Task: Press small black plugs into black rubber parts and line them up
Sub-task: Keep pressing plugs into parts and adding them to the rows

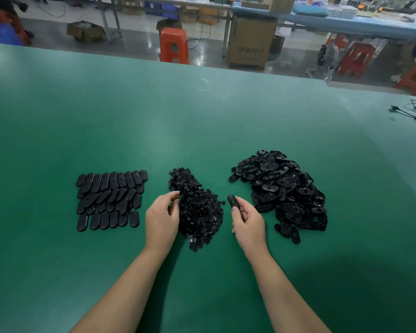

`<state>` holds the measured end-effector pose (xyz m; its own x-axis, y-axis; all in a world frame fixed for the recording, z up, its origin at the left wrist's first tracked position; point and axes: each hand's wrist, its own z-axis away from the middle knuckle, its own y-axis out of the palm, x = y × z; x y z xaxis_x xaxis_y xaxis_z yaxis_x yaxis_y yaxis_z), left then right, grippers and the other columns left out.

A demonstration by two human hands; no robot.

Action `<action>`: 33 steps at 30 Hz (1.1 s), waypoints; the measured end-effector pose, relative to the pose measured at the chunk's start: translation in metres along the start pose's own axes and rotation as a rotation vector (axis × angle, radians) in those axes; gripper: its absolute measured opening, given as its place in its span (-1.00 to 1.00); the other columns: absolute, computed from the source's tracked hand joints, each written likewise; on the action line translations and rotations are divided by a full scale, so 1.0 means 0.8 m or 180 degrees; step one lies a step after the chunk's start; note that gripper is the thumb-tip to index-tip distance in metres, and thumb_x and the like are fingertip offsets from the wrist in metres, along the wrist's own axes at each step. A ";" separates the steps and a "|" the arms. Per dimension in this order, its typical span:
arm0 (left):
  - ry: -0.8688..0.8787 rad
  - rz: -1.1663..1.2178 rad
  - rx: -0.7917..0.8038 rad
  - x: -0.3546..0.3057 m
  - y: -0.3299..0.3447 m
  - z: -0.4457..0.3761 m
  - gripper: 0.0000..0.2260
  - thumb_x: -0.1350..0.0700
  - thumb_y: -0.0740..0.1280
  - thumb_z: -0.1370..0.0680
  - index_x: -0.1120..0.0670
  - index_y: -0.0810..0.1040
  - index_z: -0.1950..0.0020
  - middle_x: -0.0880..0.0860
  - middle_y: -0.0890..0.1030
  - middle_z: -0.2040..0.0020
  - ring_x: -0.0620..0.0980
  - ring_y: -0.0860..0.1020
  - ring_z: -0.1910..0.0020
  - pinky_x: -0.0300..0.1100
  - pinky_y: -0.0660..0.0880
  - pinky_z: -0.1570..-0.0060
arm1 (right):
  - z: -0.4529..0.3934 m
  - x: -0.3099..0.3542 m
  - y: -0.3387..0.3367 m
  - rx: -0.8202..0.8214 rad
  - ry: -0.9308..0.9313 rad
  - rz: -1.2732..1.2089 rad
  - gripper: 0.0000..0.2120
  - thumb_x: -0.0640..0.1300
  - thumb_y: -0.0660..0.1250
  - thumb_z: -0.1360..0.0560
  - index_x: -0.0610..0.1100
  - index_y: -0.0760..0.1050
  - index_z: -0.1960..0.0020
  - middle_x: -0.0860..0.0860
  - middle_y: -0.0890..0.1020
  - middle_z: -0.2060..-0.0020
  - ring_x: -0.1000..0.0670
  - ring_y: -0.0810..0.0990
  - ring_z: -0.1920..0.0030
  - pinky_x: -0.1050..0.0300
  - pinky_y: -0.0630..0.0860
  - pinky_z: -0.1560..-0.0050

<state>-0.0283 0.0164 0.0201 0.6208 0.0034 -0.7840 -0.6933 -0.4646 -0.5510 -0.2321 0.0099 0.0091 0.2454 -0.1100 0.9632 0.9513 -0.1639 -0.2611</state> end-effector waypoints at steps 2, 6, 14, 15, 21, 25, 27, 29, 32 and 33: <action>-0.0153 0.0215 0.0162 -0.015 0.004 0.000 -0.83 0.20 0.39 -0.59 0.05 0.67 -0.14 -0.13 0.69 0.03 -0.23 0.60 0.10 -0.40 0.49 0.03 | -0.001 -0.002 0.000 -0.0012 -0.0028 0.0028 -0.79 -0.17 0.29 -0.65 0.05 0.56 -0.22 0.05 0.58 0.33 0.15 0.45 0.46 0.27 0.44 0.43; -0.0212 0.0634 0.0746 -0.057 0.025 -0.002 -0.83 0.17 0.46 -0.52 -0.12 0.67 0.12 -0.24 0.67 0.21 -0.31 0.61 0.18 -0.50 0.43 0.14 | -0.004 -0.004 0.001 -0.0067 0.0011 0.0000 -0.81 -0.19 0.33 -0.62 -0.04 0.60 -0.20 0.05 0.61 0.31 0.14 0.47 0.44 0.20 0.50 0.37; -0.0173 0.0321 0.1230 -0.090 0.059 -0.001 -0.88 0.21 0.41 -0.53 0.03 0.72 0.06 -0.21 0.59 0.31 -0.37 0.51 0.36 -0.50 0.36 0.31 | -0.004 -0.005 0.004 -0.0088 -0.0092 0.0006 -0.72 -0.20 0.35 -0.59 0.20 0.55 -0.10 0.00 0.70 0.05 -0.02 0.63 0.17 -0.13 0.63 0.04; -0.0206 0.0294 0.1269 -0.091 0.060 0.000 -0.88 0.21 0.40 -0.53 0.03 0.72 0.06 -0.21 0.59 0.32 -0.36 0.50 0.38 -0.50 0.35 0.33 | -0.004 -0.004 0.005 -0.0080 -0.0098 0.0005 -0.69 -0.20 0.34 -0.59 0.25 0.54 -0.07 0.02 0.70 0.03 -0.04 0.65 0.13 -0.15 0.64 0.03; -0.0310 0.0157 0.1327 -0.095 0.065 0.000 -0.90 0.20 0.39 -0.52 0.03 0.66 0.06 -0.12 0.65 0.17 -0.19 0.59 0.17 -0.36 0.47 0.14 | -0.005 -0.005 0.003 0.0008 -0.0132 0.0044 -0.68 -0.22 0.31 -0.60 0.22 0.55 -0.11 0.05 0.71 -0.02 0.04 0.66 0.03 -0.10 0.62 -0.10; -0.0294 0.0125 0.1349 -0.097 0.068 -0.003 -0.90 0.21 0.39 -0.51 0.03 0.66 0.11 -0.11 0.65 0.21 -0.18 0.57 0.21 -0.33 0.47 0.15 | -0.005 -0.006 0.002 -0.0028 -0.0159 0.0079 -0.73 -0.24 0.32 -0.59 0.05 0.62 -0.19 0.09 0.70 -0.03 0.09 0.67 -0.03 0.02 0.61 -0.14; -0.0234 0.0078 0.1367 -0.097 0.069 -0.004 -0.90 0.21 0.39 -0.51 0.04 0.66 0.11 -0.11 0.65 0.20 -0.19 0.58 0.20 -0.34 0.48 0.14 | -0.005 -0.005 0.002 -0.0015 -0.0137 0.0049 -0.73 -0.24 0.32 -0.59 0.01 0.63 -0.20 0.06 0.71 -0.03 0.05 0.67 -0.02 -0.03 0.62 -0.11; -0.0158 0.0015 0.1372 -0.097 0.070 -0.005 -0.90 0.22 0.38 -0.52 0.05 0.67 0.10 -0.11 0.66 0.19 -0.18 0.58 0.18 -0.35 0.47 0.13 | -0.004 -0.005 0.001 0.0007 -0.0105 0.0018 -0.73 -0.24 0.31 -0.59 0.02 0.63 -0.20 0.05 0.71 -0.02 0.03 0.68 0.01 -0.09 0.63 -0.07; -0.0127 -0.0055 0.1340 -0.097 0.071 -0.005 -0.91 0.21 0.38 -0.52 0.06 0.66 0.10 -0.11 0.64 0.21 -0.19 0.56 0.22 -0.42 0.42 0.21 | -0.003 -0.004 0.001 0.0030 -0.0115 0.0027 -0.73 -0.24 0.31 -0.59 0.00 0.63 -0.21 0.06 0.71 -0.04 0.04 0.68 -0.03 -0.05 0.63 -0.10; -0.0135 -0.0068 0.1332 -0.097 0.071 -0.005 -0.91 0.21 0.37 -0.52 0.05 0.66 0.10 -0.12 0.64 0.21 -0.21 0.55 0.23 -0.44 0.40 0.23 | -0.003 -0.003 0.001 0.0033 -0.0122 0.0037 -0.74 -0.25 0.31 -0.59 -0.01 0.63 -0.21 0.07 0.71 -0.04 0.07 0.68 -0.04 -0.01 0.62 -0.12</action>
<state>-0.1146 -0.0139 0.0508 0.6272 0.0496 -0.7773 -0.7746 -0.0642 -0.6292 -0.2328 0.0078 0.0061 0.2633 -0.0741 0.9619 0.9501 -0.1527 -0.2719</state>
